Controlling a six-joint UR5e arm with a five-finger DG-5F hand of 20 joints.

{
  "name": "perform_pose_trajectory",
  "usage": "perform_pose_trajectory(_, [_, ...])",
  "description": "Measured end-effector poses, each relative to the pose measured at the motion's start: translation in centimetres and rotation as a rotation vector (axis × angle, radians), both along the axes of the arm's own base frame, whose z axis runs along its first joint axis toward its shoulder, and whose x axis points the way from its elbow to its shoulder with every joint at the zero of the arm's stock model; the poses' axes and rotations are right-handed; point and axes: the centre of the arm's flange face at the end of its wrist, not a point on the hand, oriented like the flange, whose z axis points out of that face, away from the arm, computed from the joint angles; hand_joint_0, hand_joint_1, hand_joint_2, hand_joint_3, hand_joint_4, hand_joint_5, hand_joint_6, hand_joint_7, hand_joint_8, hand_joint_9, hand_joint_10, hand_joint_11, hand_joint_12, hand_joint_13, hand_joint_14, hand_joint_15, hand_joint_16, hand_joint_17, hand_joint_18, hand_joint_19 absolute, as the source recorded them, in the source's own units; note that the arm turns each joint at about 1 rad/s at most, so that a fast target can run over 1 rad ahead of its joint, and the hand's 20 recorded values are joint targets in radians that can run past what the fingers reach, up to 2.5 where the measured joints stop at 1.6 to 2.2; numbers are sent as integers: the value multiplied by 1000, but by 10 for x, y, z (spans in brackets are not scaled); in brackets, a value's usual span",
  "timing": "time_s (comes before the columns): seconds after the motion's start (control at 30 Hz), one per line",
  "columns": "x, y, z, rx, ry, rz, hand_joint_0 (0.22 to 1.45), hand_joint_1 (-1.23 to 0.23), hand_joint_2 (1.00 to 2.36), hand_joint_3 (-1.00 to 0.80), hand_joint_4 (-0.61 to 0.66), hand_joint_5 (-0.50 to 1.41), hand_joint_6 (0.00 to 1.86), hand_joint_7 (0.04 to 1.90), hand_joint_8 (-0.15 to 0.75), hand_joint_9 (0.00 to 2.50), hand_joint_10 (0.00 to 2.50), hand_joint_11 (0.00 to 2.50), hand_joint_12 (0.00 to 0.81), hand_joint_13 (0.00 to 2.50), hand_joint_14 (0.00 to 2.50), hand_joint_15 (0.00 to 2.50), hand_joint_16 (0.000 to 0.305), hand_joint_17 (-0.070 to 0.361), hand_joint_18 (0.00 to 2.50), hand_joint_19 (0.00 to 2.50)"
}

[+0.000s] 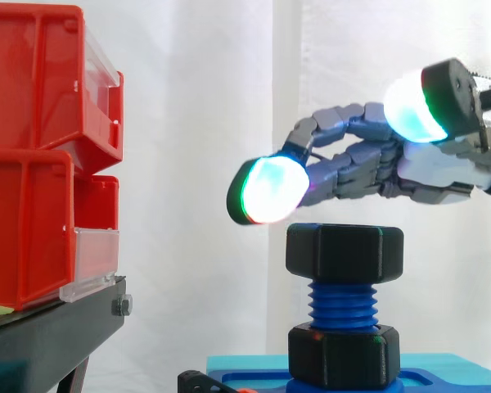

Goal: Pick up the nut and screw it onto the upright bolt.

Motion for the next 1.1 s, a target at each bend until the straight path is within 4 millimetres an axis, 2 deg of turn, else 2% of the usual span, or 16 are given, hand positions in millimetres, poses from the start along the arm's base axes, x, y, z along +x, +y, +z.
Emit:
perform_pose_trajectory(0.27, [2,-1,5,-4,-17,16,450,-203,1000,-500,106,-205,501,604,227,363,0,0,303,256,0,0,37,82,0,0])
perform_pose_trajectory(0.4, [4,6,7,-3,-26,24,445,-186,1000,-500,78,-219,501,569,206,237,0,0,318,76,0,0,40,90,0,0])
perform_pose_trajectory(0.53, [6,14,7,-1,-34,33,441,-162,1000,-500,69,-228,501,571,200,156,0,0,328,0,0,0,42,95,0,0])
perform_pose_trajectory(0.83, [19,37,-15,31,-27,41,438,-127,1000,-500,100,-219,501,610,208,135,0,0,336,0,0,0,44,100,0,0])
perform_pose_trajectory(1.1, [22,59,-21,52,-4,41,438,-132,1000,-500,135,-197,502,732,223,138,0,0,340,0,0,0,45,101,0,0])
